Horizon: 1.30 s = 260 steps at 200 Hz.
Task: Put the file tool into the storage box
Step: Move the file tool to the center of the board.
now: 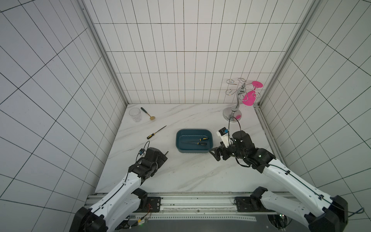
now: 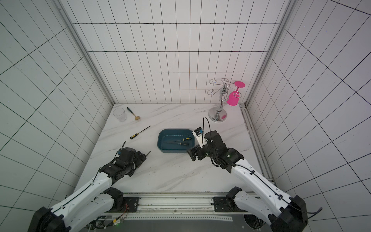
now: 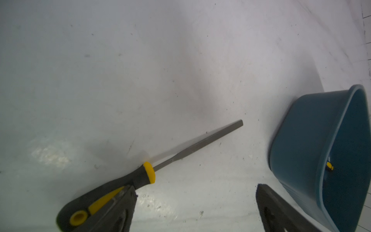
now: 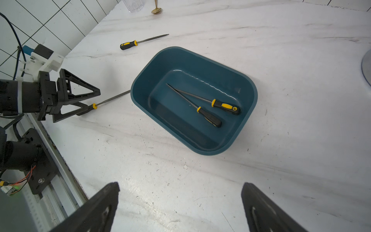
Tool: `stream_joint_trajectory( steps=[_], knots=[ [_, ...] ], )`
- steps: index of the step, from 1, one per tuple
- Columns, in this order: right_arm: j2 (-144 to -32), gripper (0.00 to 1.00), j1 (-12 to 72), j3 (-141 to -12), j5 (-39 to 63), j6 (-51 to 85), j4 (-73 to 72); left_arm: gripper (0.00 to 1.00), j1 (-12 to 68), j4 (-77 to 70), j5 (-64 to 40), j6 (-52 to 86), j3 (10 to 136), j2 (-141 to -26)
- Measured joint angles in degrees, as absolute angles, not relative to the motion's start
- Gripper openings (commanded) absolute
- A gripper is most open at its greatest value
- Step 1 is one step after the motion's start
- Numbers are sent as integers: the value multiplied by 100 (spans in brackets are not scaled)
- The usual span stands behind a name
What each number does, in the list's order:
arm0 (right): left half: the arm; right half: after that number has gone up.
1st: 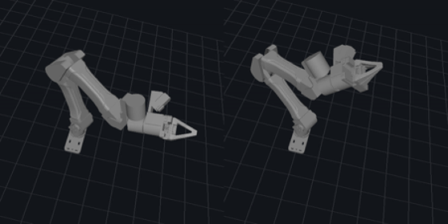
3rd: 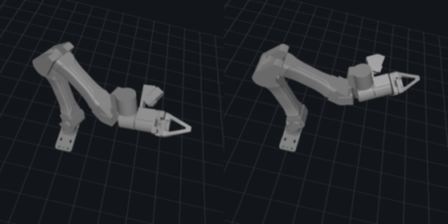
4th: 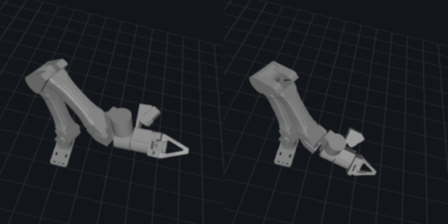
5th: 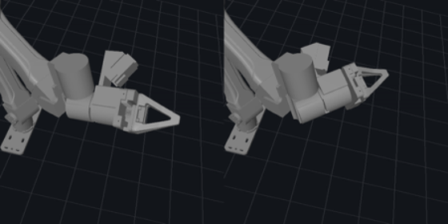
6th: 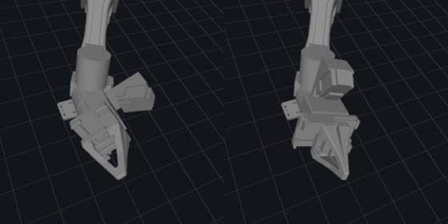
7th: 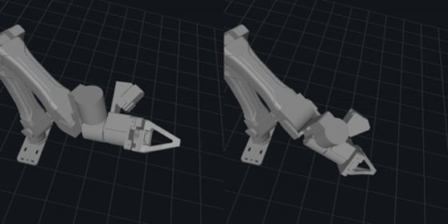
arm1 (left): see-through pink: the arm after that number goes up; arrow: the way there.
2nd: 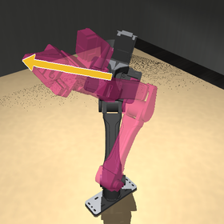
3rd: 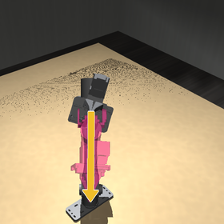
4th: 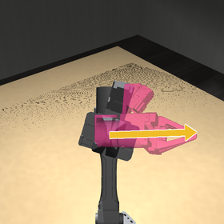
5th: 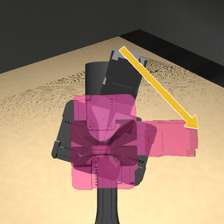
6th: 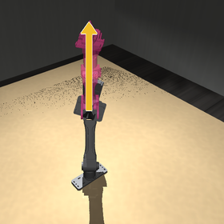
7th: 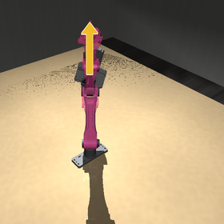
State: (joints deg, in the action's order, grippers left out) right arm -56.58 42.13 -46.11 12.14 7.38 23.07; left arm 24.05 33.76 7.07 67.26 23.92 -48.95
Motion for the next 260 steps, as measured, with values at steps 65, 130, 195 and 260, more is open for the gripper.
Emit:
stream_joint_trajectory(
  steps=[65, 130, 195, 260],
  knots=[
    [-5686, 99, 4213, -4519, 1216, 740, 2217, 97, 1955, 3695, 1800, 6475, 2740, -4254],
    [-5581, 99, 4213, -4486, 1149, 779, 2200, 97, 1669, 3321, 1332, 6047, 2633, -5690],
    [-5581, 99, 4213, -4475, 1120, 797, 2202, 98, 2193, 2982, 919, 6001, 2604, -6296],
    [-5581, 99, 4213, -4477, 819, 799, 2204, 98, 3865, 2829, 930, 6829, 2471, -6053]
  ],
)
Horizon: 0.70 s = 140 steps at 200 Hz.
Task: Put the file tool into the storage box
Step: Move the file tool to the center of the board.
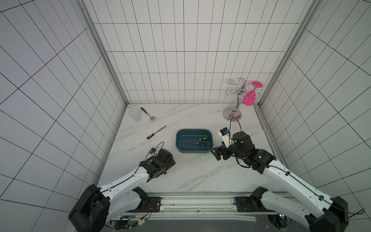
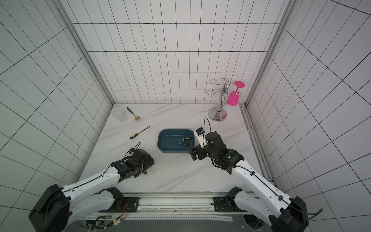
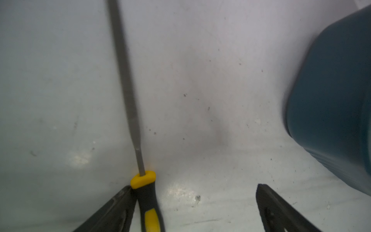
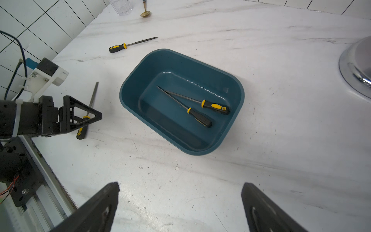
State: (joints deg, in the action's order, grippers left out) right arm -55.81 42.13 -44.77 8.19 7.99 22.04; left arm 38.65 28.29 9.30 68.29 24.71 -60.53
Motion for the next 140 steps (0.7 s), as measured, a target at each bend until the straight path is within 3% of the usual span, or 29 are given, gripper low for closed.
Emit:
stream_joint_trajectory(
  steps=[29, 73, 109, 140],
  knots=[
    [-5568, 99, 4213, -4475, 613, 886, 2206, 98, 4346, 2751, 1044, 7041, 2705, -6466],
    [-5551, 99, 4213, -4475, 709, 972, 2204, 98, 4392, 3142, 1546, 7102, 3035, -6746],
    [-5852, 99, 4213, -4482, 1282, 963, 2165, 98, 4213, 3557, 1977, 7135, 2899, -5983],
    [-6735, 99, 4421, -4685, 1852, 864, 2196, 98, 3739, 3940, 2285, 7129, 2515, -4998]
  ],
)
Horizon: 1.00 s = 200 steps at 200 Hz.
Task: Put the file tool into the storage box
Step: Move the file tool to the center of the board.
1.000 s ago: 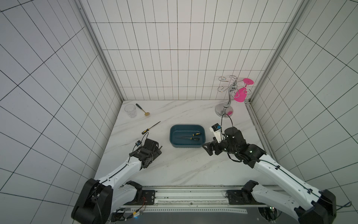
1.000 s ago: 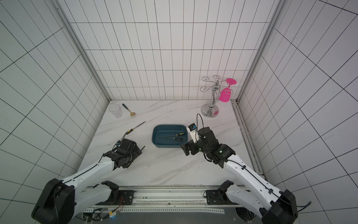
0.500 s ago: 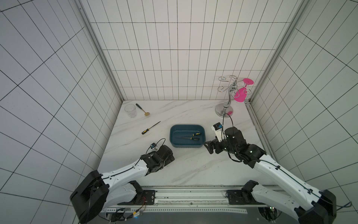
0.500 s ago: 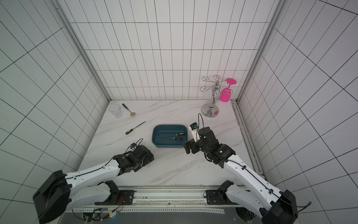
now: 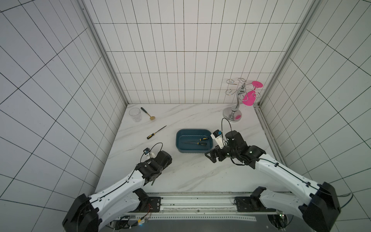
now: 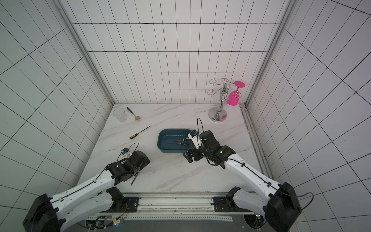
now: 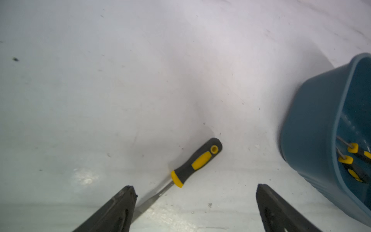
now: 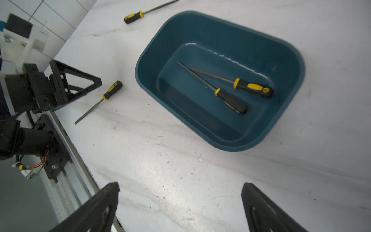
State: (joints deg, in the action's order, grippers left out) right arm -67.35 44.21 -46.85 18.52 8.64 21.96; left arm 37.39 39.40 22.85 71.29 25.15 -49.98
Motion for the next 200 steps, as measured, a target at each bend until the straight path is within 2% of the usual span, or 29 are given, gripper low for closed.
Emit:
stream_joint_trajectory(
  steps=[48, 110, 156, 200],
  knots=[
    [-7977, 100, 5190, -5481, 1811, 707, 2185, 98, 2856, 4244, 2255, 6652, 2176, -3966],
    [-7542, 99, 5258, -5485, 1415, 711, 1949, 98, 2862, 3658, 1461, 6455, 1785, -4580],
    [-6447, 99, 5258, -5072, 786, 709, 1824, 98, 3951, 2700, 1365, 6534, 2241, -5883],
    [-5935, 99, 5258, -4744, 322, 714, 2027, 98, 4888, 2340, 1378, 6759, 3321, -7568]
  ],
)
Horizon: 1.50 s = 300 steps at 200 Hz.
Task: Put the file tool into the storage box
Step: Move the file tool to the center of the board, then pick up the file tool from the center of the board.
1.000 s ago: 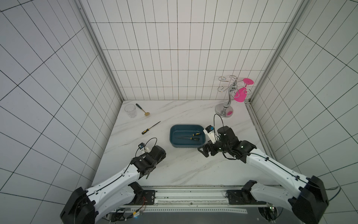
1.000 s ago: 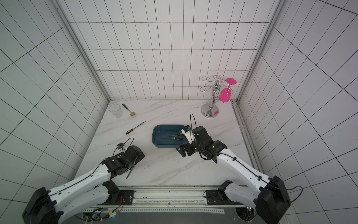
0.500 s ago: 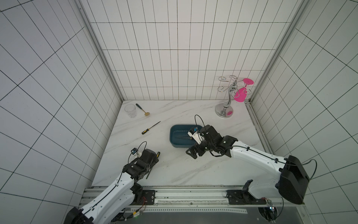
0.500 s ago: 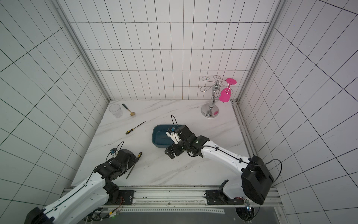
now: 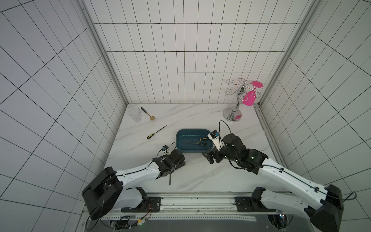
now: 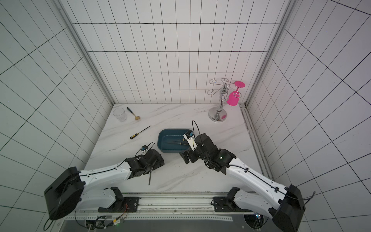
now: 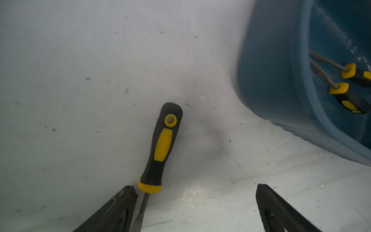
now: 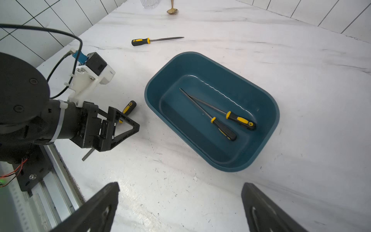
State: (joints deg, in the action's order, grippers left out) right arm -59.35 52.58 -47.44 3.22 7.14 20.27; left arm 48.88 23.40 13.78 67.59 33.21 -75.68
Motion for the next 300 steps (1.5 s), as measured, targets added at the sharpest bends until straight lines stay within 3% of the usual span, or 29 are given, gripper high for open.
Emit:
stream_joint_trajectory(
  steps=[40, 82, 137, 190, 300],
  knots=[
    [-5734, 99, 5258, -4744, 158, 764, 2086, 98, 5190, 2818, 1647, 6879, 3913, -7800],
    [-5804, 99, 5258, -4595, 322, 980, 2056, 98, 4823, 3557, 2265, 6941, 3640, -6469],
    [-7456, 89, 5747, -4764, 633, 1553, 1723, 98, 2626, 4099, 2471, 5913, 2877, -4209],
    [-9209, 81, 6298, -5854, 593, 1931, 1522, 98, 657, 3916, 1914, 5068, 2893, -4425],
    [-11657, 63, 6722, -8147, -47, 2082, 1857, 98, 237, 3402, 1837, 5190, 2434, -3957]
  ],
)
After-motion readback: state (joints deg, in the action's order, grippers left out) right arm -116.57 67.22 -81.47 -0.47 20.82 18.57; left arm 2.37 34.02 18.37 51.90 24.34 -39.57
